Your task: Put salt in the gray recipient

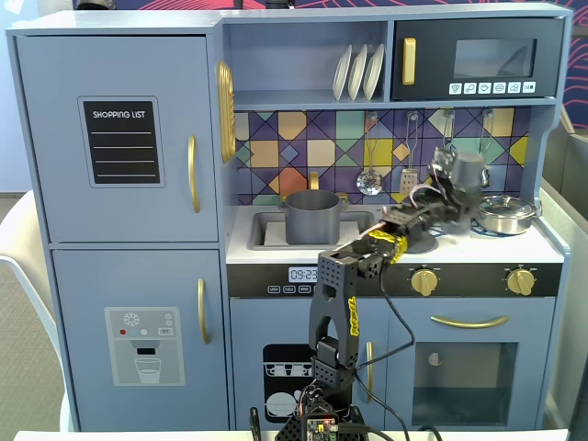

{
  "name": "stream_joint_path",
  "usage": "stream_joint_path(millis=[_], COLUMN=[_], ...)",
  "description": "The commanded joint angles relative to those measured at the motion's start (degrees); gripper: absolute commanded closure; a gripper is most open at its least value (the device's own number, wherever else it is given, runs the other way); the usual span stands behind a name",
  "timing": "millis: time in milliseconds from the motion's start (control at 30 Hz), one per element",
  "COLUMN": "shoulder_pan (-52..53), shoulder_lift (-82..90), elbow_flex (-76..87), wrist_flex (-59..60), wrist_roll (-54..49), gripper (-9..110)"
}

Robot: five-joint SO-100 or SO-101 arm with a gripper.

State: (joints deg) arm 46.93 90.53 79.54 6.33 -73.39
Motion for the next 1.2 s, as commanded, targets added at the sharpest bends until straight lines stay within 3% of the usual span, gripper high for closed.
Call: stream_joint_path(millis=[0,300,700,933,1167], shoulder_pan=[-5.71,-23.64,-42.19,-48.34,-49.83], shoulder_lift=[13.01,25.58,18.02,15.12,13.27], elbow_flex=[-7.21,-9.4,-21.53,-21.36,-21.45], wrist_flex=[8.96,24.7,37.35,35.42,26.02], wrist_roll=[11.95,48.6,100.46,114.87,121.73], gripper=[101,101,101,101,101])
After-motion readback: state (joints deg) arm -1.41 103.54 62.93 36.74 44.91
